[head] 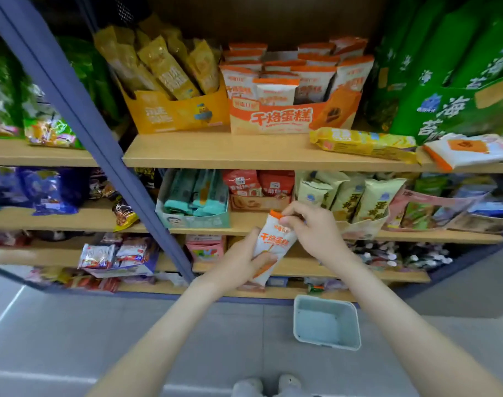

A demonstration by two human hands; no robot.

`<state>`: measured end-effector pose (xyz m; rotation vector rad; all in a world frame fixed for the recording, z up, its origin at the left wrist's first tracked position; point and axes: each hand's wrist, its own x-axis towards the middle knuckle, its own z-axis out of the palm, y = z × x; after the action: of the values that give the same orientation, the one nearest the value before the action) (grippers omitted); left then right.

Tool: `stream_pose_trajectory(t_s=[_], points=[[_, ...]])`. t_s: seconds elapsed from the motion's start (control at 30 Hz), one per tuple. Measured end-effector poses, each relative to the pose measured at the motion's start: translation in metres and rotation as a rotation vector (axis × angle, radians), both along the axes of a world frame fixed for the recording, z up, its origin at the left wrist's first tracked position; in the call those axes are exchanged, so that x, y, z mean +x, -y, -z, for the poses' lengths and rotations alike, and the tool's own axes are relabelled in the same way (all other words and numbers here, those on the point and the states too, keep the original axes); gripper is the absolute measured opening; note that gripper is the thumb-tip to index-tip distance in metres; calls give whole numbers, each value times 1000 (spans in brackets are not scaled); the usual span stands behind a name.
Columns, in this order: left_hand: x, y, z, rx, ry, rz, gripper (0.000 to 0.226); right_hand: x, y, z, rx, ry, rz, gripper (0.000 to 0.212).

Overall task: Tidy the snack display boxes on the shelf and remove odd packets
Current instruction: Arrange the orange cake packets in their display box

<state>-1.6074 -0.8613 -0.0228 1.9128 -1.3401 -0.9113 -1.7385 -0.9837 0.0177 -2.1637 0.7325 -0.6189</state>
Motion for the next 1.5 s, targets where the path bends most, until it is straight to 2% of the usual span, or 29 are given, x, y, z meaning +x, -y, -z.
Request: stream_pose_trajectory(t_s=[0.13, 0.23, 0.3, 0.4, 0.47, 0.63, 0.77, 0.9, 1.03, 1.13, 1.23, 1.3, 1.33, 1.4, 1.5], points=[[12, -16, 13, 71, -151, -52, 43, 16, -6, 25, 313, 4, 114, 23], [16, -22, 15, 64, -307, -140, 19, 28, -12, 34, 455, 58, 156, 12], [14, -22, 14, -21, -450, -228, 13, 33, -19, 34, 575, 93, 90, 6], [14, -17, 13, -172, -669, -477, 14, 33, -32, 42, 807, 8, -118, 45], [18, -12, 11, -223, -827, -647, 20, 33, -43, 51, 872, -80, -213, 51], [27, -3, 6, -282, -1083, -851, 35, 42, -51, 62, 881, 62, -24, 22], [30, 0, 7, -277, -1148, -849, 38, 47, -50, 60, 908, 159, 174, 11], [29, 0, 8, -272, -1184, -838, 38, 47, -47, 61, 848, 168, 291, 13], [31, -1, 11, -257, -1188, -821, 35, 44, -46, 61, 727, 209, 257, 18], [33, -1, 10, -198, -1165, -816, 41, 37, -42, 63, 498, 184, 185, 23], [33, 0, 6, -196, -1195, -812, 50, 28, -33, 62, 325, 77, 11, 26], [33, -2, 3, -215, -1187, -782, 46, 23, -32, 55, 218, 3, -169, 22], [32, -3, 1, -220, -1162, -743, 43, 22, -34, 50, 217, -19, -244, 17], [29, -5, -1, -207, -1094, -621, 38, 19, -37, 41, 366, 27, -297, 13], [21, -9, -3, -173, -1021, -460, 34, 23, -39, 32, 498, 153, -149, 14]])
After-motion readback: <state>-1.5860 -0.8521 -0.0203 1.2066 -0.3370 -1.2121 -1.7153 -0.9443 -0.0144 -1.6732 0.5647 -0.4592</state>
